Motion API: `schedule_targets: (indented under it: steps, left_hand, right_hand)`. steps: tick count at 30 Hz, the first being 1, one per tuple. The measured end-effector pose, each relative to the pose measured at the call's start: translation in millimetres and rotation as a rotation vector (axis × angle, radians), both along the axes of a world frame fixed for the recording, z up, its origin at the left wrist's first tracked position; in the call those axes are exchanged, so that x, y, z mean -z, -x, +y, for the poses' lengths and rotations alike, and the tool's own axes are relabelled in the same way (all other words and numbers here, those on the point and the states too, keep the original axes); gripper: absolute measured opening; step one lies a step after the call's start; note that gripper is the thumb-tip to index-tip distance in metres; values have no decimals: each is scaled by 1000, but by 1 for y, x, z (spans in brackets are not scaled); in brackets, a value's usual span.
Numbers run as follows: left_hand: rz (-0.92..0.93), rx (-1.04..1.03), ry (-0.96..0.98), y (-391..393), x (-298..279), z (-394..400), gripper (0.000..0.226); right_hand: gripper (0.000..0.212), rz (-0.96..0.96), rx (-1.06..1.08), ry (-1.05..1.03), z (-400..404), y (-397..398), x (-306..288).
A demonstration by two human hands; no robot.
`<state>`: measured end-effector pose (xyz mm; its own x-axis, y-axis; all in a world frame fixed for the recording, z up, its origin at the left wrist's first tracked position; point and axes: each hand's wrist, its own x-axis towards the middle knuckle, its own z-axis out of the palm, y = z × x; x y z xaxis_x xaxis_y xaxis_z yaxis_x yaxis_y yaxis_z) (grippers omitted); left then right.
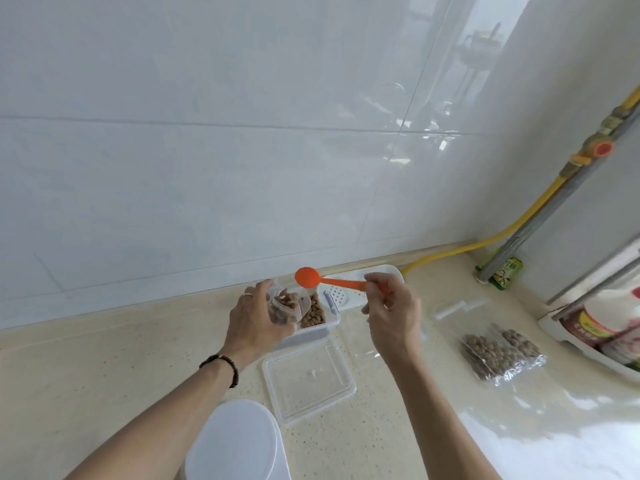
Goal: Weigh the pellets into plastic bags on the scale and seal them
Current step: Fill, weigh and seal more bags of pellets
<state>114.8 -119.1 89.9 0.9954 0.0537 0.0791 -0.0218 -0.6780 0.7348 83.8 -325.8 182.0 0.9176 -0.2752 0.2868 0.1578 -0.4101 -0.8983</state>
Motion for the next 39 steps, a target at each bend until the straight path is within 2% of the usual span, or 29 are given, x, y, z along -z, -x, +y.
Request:
schedule_targets:
  steps: [4,8,12,16,19,23,25,27,29,31,33,35,39]
  left_hand:
    - [-83,36,16,19,-9,-11,85]
    - [-149,101,27,47,-15,-26,82]
    - [-152,191,45,73,-12,-35,79]
    - [-132,270,5,90,-8,-41,80]
    - [-119,317,-5,98,-8,-44,80]
    - [-129,350,6,105,-13,-48,78]
    - [-143,353,14,107,-19,-49,79]
    - [-163,347,23,108,-24,-50,80]
    - [-187,334,38,109,-32,-50,82]
    - [-210,319,44,109,-38,-48,86]
    - [-229,300,36,109,-42,-44,87]
    - [-245,276,50,109,-44,-40,86]
    - [-246,240,113,112,-48,-27,92]
  right_hand:
    - [16,146,256,-289,-25,31,11]
    - [15,378,448,-493,-53,84,66]
    - [14,516,584,-570,-57,141,124]
    - [12,580,625,-592,-47,174,153]
    - [13,606,594,-461,-42,182,162]
    - [33,814,620,65,-41,181,166]
    - [34,746,581,68,-39,170,147]
    - [29,551,443,-56,-33,154,112]
    - [41,387,316,-63,-22,136,66]
    - [50,294,190,25,-9,121,23]
    - [45,321,36,135,1,110,-4]
    - [30,395,-85,240,9,103,-19]
    - [21,401,-120,405,29,93,-30]
